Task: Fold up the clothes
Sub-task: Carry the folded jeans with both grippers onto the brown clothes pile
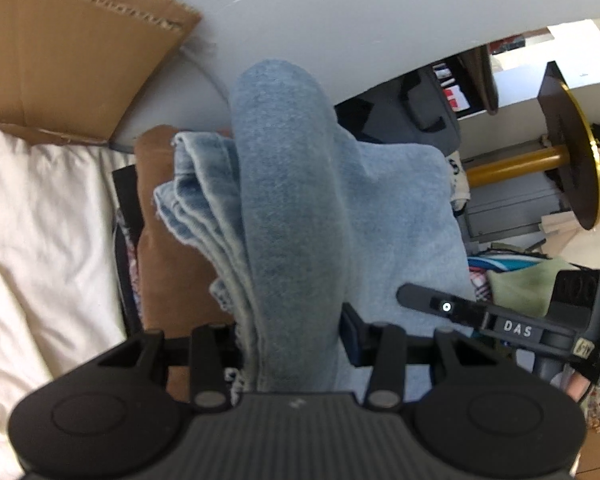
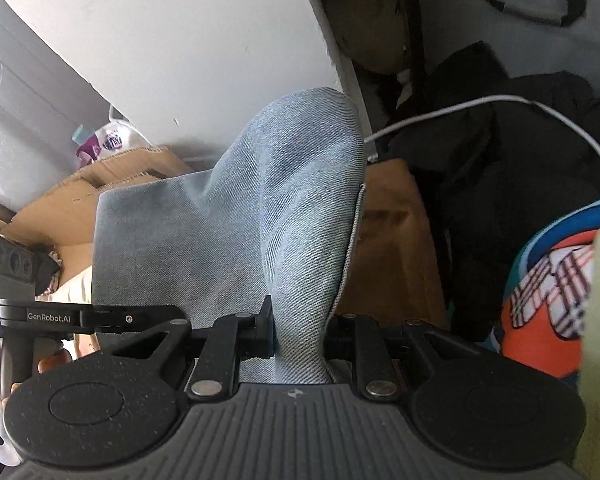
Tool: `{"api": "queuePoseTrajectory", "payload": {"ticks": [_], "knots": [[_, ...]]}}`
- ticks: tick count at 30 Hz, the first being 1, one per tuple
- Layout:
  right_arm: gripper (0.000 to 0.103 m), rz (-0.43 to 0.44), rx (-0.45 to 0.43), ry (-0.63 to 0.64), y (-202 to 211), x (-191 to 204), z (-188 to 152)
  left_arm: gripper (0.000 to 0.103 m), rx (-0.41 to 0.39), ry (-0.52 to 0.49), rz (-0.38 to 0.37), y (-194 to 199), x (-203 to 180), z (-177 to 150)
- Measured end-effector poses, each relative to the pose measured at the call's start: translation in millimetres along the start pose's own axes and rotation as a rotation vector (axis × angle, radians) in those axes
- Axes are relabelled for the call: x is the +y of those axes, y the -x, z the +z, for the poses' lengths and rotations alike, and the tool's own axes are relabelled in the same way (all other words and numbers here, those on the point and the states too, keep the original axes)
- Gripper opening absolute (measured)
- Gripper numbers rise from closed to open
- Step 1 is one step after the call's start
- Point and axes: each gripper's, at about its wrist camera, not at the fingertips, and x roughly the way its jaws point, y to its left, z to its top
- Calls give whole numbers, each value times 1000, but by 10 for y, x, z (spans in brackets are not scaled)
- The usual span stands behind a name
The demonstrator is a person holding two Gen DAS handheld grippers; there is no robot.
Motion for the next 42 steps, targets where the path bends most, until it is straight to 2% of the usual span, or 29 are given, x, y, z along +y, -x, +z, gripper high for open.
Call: {"api": "queuePoseTrajectory", "payload": {"ticks": [7,11,14,19,20,23,32,37,40,42], "knots": [[20,-5,4,-1,-259,-120,-8,46,13,-19,1,-144,110,76],[20,14,-10,-47,-321,-264,26,45,13,-35,-19,-191,121,123],[20,15,-16,-59,-359,-303,30,46,15,-64,-8,-220,112,128],[21,9,-26,-78,-495,-346,-6,49,55,-27,38,-236,217,176],[21,3,-33,-76,-498,-339,-13,52,62,-38,59,-183,192,188],[21,-13,-42,-74,-505,-329,-24,52,53,-102,132,36,75,221],[21,-32,-44,-65,-510,-287,-23,52,60,-155,214,549,-126,385],[21,-47,-45,-61,-511,-257,-32,52,70,-191,232,565,-335,416],[22,-56,-47,-56,-513,-240,-35,51,68,-232,260,443,-506,400],[22,-62,-48,-54,-517,-233,-39,44,79,-254,292,304,-585,378]]}}
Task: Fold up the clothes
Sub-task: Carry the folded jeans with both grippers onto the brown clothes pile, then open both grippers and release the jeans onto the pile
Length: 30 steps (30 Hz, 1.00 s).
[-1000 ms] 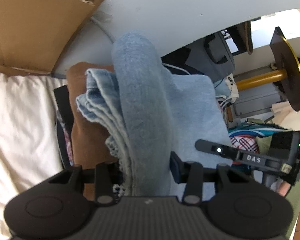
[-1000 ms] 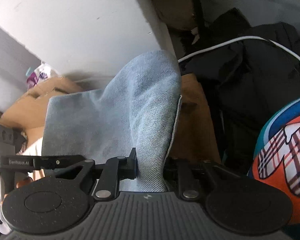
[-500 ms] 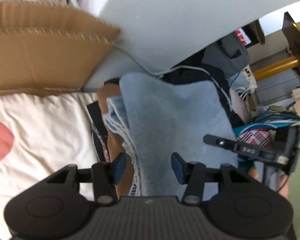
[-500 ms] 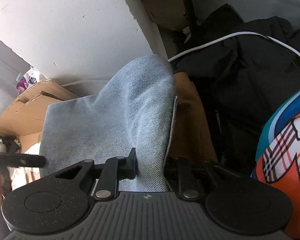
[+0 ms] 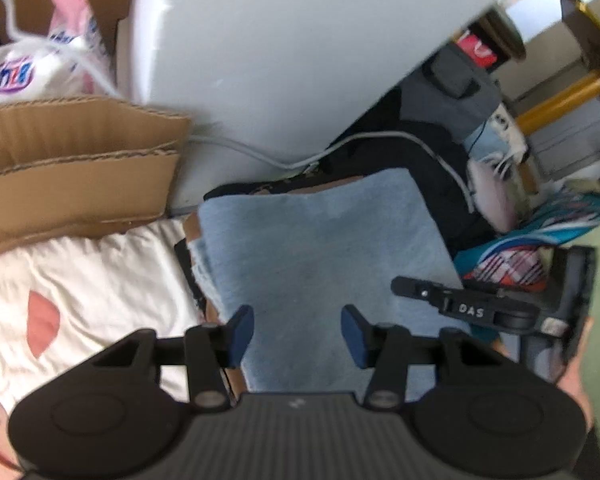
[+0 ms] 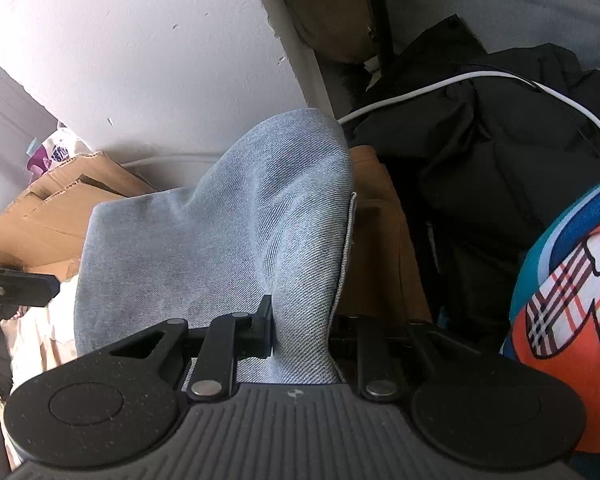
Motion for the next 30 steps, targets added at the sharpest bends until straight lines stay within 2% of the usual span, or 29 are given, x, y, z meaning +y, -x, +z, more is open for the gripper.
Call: {"api": "queuePoseTrajectory", "payload": {"ticks": [2,7,10,13,18,22,24,26,30], "knots": [[22,-6,-3,2,-2,8,-8,42,19,-11,12,-143,-79,4],[25,-19,-12,24,-4,41,-20,39,39,-97,156,-552,-145,-39],[34,-33,-19,50,10,100,-11,41,53,-109,206,-672,-104,-53],[41,-81,-41,63,60,129,32,42,52,-103,198,-670,-57,-44],[41,-181,-107,82,215,120,63,44,42,-115,186,-659,-54,-50],[41,-135,-215,87,490,154,31,46,34,-115,182,-676,-77,-38],[41,-90,-203,110,518,213,14,51,36,-124,186,-703,-89,-39],[41,-72,-176,134,460,252,-9,52,34,-137,197,-731,-95,-51],[40,-76,-113,140,177,286,-49,54,30,-156,208,-762,-88,-74]]}}
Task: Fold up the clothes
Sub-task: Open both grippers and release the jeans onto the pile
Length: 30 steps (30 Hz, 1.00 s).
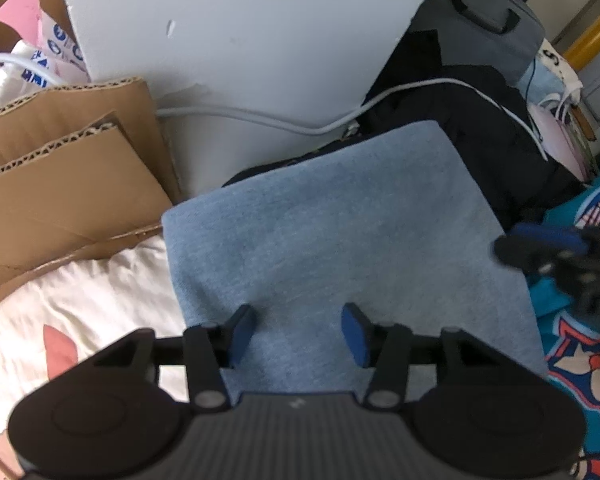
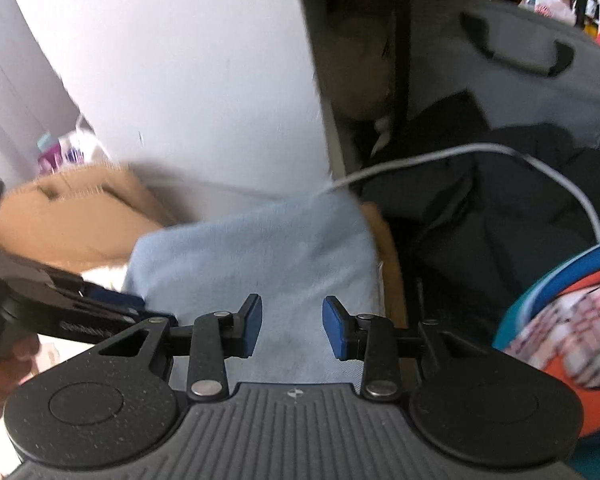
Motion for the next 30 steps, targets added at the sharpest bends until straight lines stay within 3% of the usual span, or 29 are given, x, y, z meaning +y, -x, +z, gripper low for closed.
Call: {"api": "queuePoseTrajectory", "payload": {"ticks": [7,19,30], "knots": [[40,-34,74,17,-397,82,-165,55,-9,-12,5,-50,52,-56],[39,-48,37,-12,-630,73,216,56,-50,-30,4,-57,60,-148],[40,-63,-1,-33,-800,89,421,56,-85,43,-30,-68,180,-247]]}}
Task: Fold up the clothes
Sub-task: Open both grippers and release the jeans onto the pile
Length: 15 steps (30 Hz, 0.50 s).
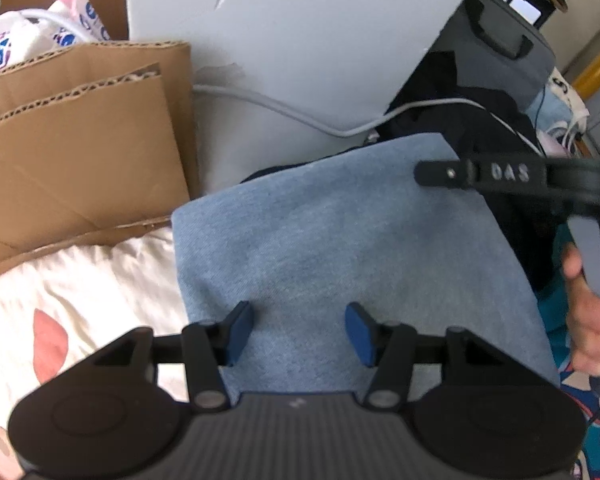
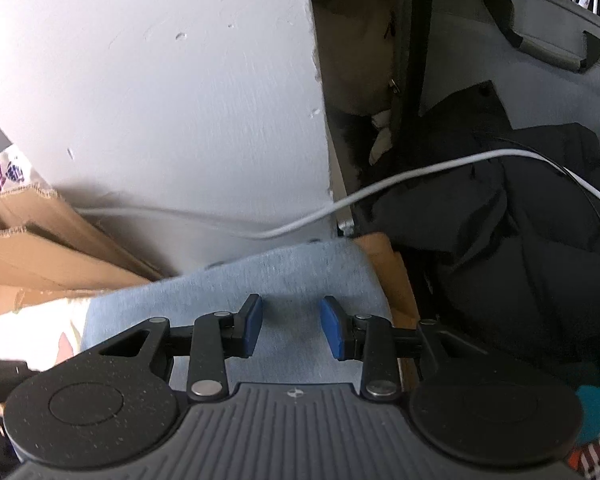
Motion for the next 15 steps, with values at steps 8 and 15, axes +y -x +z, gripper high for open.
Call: {"api": "queuePoseTrajectory", "payload": {"ticks": [8,15], "knots": [[41,-26,49,23,-180,43,46,56,-10,-2,-11,5,18,-18],[41,21,32,57,164,90,-71,56,-14,-11,-29,25,51,-30]]}}
